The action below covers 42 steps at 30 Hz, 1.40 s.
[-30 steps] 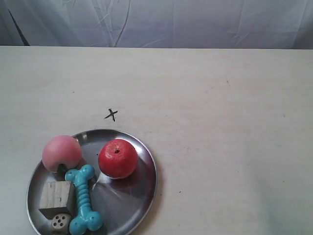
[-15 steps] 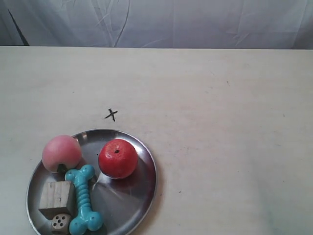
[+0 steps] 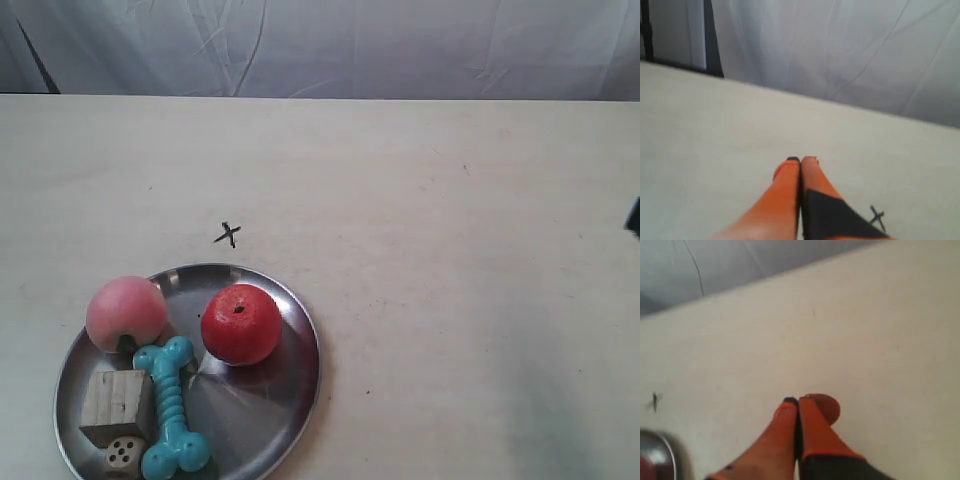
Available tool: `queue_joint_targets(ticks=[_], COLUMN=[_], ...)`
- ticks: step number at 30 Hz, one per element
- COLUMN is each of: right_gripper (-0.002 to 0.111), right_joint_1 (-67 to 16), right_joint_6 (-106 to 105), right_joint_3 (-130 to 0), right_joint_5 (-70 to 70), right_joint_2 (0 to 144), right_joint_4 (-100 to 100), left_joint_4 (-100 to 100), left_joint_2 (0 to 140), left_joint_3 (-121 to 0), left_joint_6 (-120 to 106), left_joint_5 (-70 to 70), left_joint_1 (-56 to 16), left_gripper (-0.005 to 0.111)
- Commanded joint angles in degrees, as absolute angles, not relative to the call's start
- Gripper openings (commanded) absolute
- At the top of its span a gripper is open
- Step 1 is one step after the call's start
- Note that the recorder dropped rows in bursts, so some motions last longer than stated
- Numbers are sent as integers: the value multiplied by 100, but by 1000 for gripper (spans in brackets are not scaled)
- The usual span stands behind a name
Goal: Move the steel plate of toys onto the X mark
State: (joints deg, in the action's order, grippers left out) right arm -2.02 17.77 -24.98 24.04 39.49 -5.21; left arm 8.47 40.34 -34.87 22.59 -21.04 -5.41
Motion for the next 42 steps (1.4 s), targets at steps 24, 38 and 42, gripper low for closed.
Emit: queue_joint_targets(ticks=[24,38,42], right_gripper=[-1,28,36], right_joint_1=[-1046,-1349,-1380], right_joint_6=[-4743,-6363,-6351], right_joint_3=[-3111,-3111,-3111], right_joint_5=[3419,3857,3512], right_joint_2=[8652,9426,9490], right_joint_4=[-6718,-7810,-7871], left_joint_4=[-3210,-4973,-5008], left_joint_2=[7180,8460,8788], left_joint_3=[-2609,-2384,-2384], left_joint_6=[-669,-3184,-3184], left_joint_5=[-3405,-3288,-3226], left_joint_1=[1069,1069,1069], left_gripper=[0,49,50])
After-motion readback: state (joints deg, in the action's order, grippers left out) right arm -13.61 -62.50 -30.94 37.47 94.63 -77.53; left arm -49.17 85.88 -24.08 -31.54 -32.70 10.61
